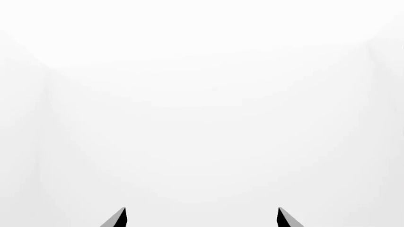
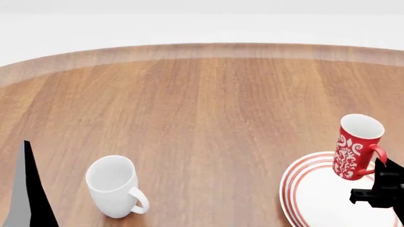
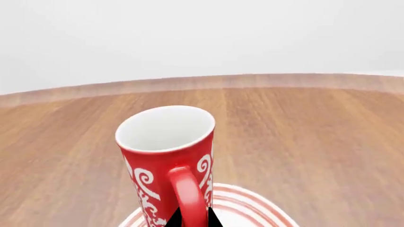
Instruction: Pick up the red mug and put it on the plate
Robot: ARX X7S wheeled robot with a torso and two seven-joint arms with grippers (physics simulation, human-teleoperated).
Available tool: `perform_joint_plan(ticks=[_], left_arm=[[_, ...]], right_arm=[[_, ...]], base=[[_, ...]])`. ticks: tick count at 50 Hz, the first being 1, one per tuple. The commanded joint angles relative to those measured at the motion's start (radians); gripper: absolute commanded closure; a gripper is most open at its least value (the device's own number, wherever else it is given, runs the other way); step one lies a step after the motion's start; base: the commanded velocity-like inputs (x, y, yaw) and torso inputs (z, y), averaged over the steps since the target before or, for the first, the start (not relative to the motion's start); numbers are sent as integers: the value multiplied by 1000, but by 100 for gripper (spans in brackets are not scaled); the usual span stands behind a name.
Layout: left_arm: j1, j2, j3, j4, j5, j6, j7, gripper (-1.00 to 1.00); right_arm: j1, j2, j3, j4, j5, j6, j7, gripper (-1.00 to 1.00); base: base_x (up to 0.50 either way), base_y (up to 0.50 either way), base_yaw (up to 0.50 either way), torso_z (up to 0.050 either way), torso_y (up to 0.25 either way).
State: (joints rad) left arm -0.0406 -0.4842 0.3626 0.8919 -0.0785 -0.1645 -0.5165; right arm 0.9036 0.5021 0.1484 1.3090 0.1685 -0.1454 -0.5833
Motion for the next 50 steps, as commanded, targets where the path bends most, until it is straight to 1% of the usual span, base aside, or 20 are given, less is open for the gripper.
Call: perform_joint_plan(ticks=[1,16,34,50], left_arm=[[3,-4,2,18,6,-3,-4,-100],[1,-5,3,28,-7,-6,-5,-100],[-6,-9,6,34,-12,-11,-5,-100],[-7,-11,-4,34,-32,-7,-9,-100]], right_arm=[[2,-8,116,-1,-95,-11,-18,100],[0,-6,165,-1,-134,-13,-25,100],[1,-10,184,-1,-156,-20,-31,100],[-11,-18,194,-1,-163,-28,-26,100]], base=[[0,0,0,0,-107],[0,0,0,0,-147],[0,0,0,0,-140],[0,0,0,0,-5]])
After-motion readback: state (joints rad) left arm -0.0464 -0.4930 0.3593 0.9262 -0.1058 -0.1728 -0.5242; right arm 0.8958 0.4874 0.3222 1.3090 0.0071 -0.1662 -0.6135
